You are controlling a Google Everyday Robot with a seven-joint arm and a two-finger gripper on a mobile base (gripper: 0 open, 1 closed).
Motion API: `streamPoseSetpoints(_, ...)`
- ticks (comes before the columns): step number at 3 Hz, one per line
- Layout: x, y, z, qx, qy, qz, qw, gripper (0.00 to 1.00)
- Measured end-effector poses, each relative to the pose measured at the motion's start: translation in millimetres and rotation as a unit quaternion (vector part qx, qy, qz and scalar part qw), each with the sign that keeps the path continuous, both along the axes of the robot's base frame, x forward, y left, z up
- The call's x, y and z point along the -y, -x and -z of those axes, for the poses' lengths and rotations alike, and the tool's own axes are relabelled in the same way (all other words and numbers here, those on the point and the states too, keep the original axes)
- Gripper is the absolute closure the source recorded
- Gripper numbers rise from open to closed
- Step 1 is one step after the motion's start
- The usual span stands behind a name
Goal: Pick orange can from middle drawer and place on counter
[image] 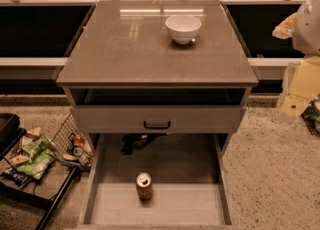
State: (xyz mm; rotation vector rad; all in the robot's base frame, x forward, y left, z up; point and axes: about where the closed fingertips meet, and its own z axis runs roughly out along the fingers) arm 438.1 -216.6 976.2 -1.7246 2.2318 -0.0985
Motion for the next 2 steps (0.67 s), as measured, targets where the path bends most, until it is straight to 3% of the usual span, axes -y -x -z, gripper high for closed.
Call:
streamPoseSetpoints(1,-1,0,0,0.006,-0.005,-0.001,1.0000,0.00)
streamPoseSetpoints(2,-9,-1,41,-0.007,-0.051,-0.016,0.9985,0.00)
